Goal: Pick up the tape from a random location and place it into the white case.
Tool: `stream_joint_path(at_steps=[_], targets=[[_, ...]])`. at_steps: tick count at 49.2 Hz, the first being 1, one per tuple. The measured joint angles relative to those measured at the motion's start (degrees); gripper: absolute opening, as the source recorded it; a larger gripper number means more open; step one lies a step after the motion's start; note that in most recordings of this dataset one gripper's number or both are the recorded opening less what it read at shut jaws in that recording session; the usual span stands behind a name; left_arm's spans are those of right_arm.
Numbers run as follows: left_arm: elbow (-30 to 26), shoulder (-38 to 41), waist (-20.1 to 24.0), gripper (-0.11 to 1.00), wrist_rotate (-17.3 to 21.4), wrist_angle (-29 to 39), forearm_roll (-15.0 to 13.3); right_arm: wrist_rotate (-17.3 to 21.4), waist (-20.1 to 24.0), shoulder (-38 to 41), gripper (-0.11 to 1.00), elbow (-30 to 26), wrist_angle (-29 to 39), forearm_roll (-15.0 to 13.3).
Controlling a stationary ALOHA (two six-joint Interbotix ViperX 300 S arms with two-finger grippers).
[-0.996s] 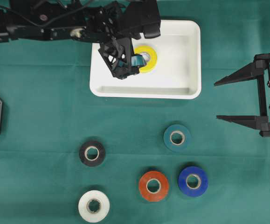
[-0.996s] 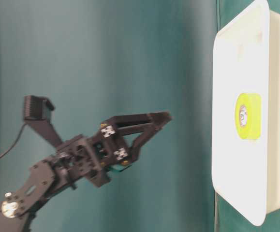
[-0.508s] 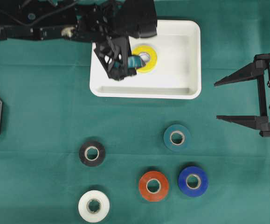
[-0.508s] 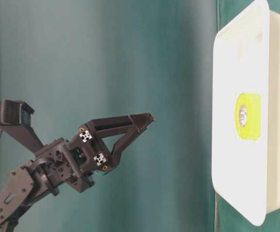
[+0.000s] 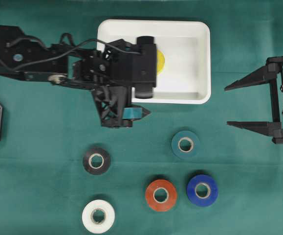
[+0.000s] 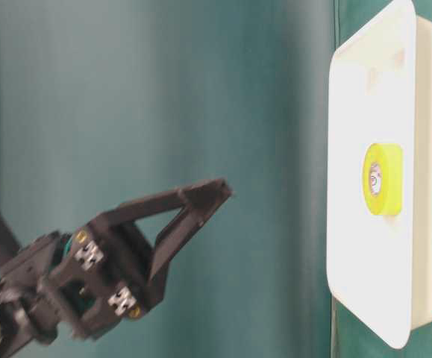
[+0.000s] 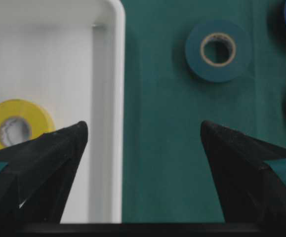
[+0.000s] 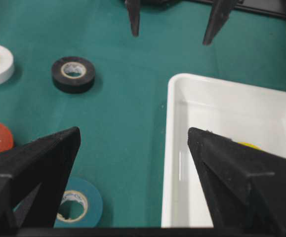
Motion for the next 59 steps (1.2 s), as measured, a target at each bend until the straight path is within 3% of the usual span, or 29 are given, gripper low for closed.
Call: stream_joint_path(at_steps=[16, 33, 46, 59], targets=[[9.49, -11.95, -0.09, 0.95, 0.0, -5.71, 0.0, 0.0, 0.0, -1.32, 0.9, 0.0, 0.18, 0.18], [21.71, -30.59, 0.97, 0.95, 0.0, -11.07, 0.0, 0.0, 0.0, -2.64, 0.9, 0.0, 1.41, 0.18], [29.53, -44.12, 2.2, 0.95, -0.18, -11.6, -0.09, 0.0, 0.0, -2.99, 0.9, -0.09, 1.49, 0.18], [39.02, -52.73, 1.93, 0.95, -1.93, -14.77, -0.53, 0.0, 0.0, -3.08, 0.9, -0.09, 1.49, 0.09]])
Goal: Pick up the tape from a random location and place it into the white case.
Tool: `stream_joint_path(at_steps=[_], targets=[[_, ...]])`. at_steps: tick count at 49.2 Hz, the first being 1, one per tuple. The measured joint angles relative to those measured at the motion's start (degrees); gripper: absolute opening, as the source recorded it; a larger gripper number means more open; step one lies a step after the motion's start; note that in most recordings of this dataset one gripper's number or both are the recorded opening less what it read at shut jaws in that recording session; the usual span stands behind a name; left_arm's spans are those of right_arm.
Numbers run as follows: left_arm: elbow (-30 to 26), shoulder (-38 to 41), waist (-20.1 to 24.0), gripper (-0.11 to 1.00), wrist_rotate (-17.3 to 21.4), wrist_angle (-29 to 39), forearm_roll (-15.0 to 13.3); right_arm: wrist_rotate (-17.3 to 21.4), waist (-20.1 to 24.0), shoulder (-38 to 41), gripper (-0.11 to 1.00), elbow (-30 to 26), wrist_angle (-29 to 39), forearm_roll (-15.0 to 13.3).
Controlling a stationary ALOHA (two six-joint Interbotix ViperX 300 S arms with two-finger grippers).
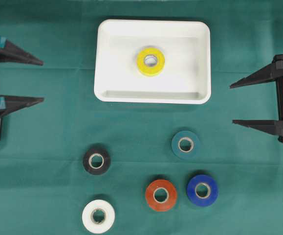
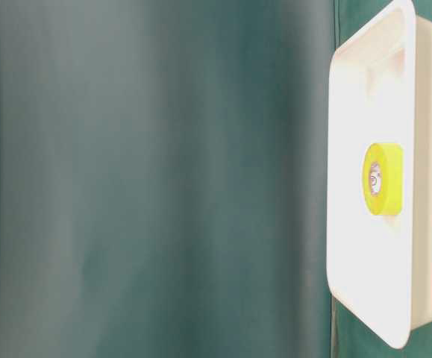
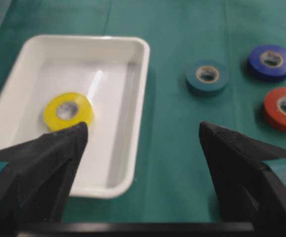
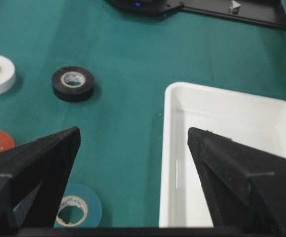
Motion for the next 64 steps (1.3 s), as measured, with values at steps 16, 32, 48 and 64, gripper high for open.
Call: stream_joint_path(at_steps=[16, 32, 48, 64], targets=[[8.09, -4.66, -2.02, 0.94, -0.18, -6.42, 0.0, 0.0, 0.0, 0.0, 0.9, 0.09, 0.88, 0.09], [8.35, -4.75, -2.02, 0.94, -0.18, -7.12, -0.09, -0.09, 3.87, 0.09, 0.9, 0.09, 1.23, 0.0], [8.35, -4.75, -2.02, 0.94, -0.18, -7.12, 0.0, 0.0, 9.58, 0.09, 0.9, 0.0, 1.76, 0.09], [8.26, -4.75, -2.11, 0.94, -0.18, -7.12, 0.0, -0.09, 9.58, 1.67, 0.9, -0.09, 1.14, 0.09]])
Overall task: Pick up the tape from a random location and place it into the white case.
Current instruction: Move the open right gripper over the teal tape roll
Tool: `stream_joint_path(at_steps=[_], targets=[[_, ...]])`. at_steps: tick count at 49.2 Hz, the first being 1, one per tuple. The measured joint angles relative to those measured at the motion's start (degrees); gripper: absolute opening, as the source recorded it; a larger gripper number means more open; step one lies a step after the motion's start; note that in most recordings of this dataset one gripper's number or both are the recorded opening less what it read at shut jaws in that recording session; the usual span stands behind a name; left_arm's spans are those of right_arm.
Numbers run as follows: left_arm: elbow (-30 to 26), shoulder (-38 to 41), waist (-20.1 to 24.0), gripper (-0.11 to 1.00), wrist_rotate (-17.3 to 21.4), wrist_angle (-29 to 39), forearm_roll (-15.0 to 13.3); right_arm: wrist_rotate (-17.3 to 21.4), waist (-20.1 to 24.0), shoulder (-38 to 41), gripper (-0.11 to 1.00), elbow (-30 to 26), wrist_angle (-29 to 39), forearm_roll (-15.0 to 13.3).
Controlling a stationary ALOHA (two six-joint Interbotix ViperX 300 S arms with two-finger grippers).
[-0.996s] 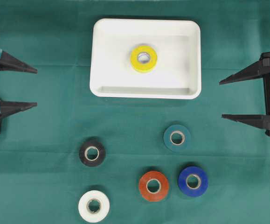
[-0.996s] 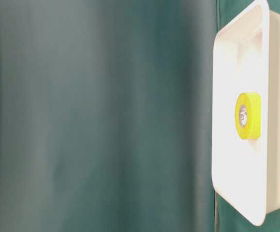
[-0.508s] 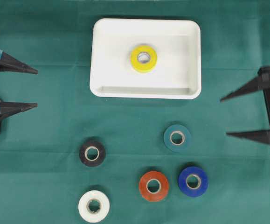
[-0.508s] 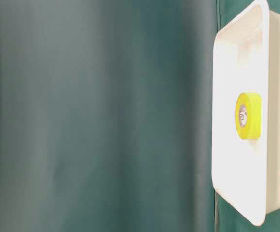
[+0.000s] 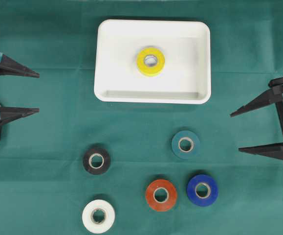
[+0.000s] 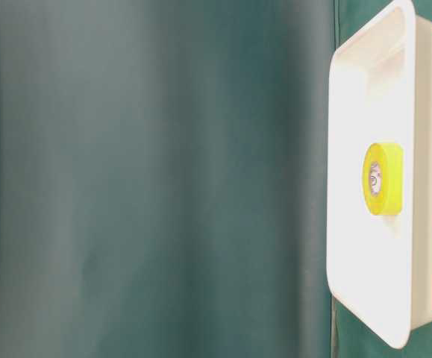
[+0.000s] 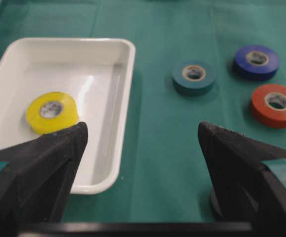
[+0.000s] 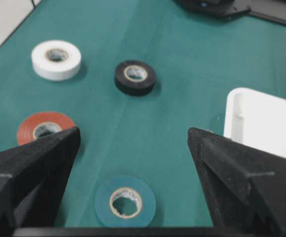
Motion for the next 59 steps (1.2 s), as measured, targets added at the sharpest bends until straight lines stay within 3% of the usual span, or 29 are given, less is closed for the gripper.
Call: stream_joint_path(at_steps=[21, 47, 59], targets=[[0.09, 0.18, 0.0, 0.94, -0.09, 0.0, 0.0, 0.09, -0.09, 11.87, 0.9, -6.77, -2.29, -0.09], [0.0, 0.09, 0.09, 0.94, -0.09, 0.0, 0.0, 0.09, -0.09, 15.38, 0.9, -9.58, -2.46, 0.0], [0.09, 0.18, 0.09, 0.94, -0.09, 0.18, -0.09, 1.67, -0.09, 17.31, 0.9, -13.18, 6.24, 0.62]])
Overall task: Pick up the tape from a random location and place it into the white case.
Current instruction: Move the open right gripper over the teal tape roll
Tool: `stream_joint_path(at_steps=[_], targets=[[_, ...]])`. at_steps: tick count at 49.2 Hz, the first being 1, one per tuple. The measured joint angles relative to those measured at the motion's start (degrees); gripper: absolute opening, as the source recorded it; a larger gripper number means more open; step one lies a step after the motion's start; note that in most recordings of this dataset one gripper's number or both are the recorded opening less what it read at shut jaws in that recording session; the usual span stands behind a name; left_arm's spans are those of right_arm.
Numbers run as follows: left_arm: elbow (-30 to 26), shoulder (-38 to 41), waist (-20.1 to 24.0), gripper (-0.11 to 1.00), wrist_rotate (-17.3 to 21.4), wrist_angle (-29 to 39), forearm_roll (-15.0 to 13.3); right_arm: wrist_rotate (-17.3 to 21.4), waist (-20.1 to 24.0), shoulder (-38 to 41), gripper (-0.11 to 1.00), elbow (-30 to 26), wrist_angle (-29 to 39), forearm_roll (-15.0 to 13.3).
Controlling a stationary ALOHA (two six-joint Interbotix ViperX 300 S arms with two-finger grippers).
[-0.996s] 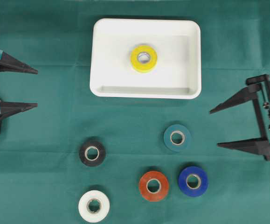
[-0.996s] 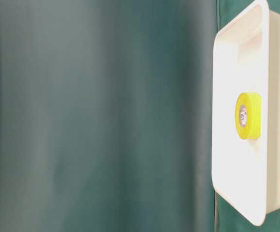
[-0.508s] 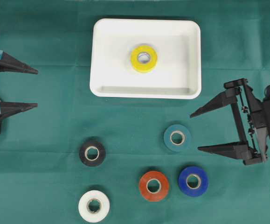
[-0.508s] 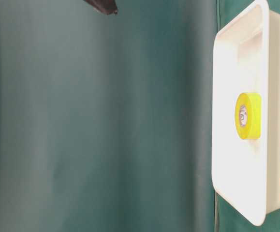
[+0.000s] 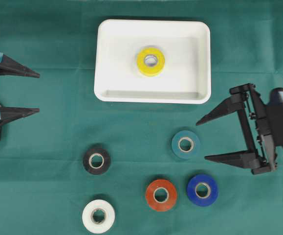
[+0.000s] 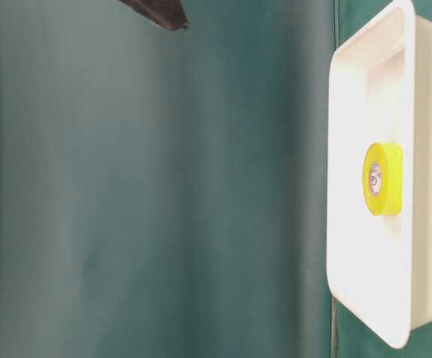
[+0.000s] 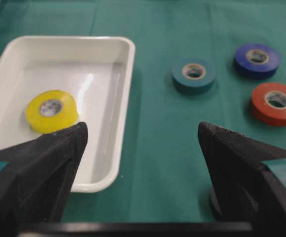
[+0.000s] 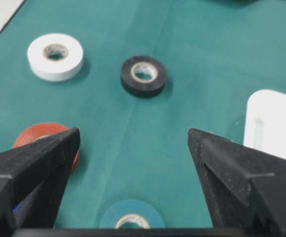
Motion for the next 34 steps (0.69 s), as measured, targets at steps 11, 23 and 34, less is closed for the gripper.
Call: stream_joint_path(at_steps=[11, 23, 34], targets=[[0.0, 0.0, -0.09, 0.94, 0.0, 0.0, 0.0, 2.81, 0.09, 4.92, 0.9, -6.94, 14.85, 0.0], [0.0, -0.09, 0.0, 0.94, 0.0, 0.09, 0.09, 4.39, 0.0, 10.63, 0.9, -13.62, 29.53, -0.09], [-0.09, 0.0, -0.09, 0.94, -0.09, 0.09, 0.0, 4.48, 0.35, 13.89, 0.9, -17.31, 35.95, -0.18]])
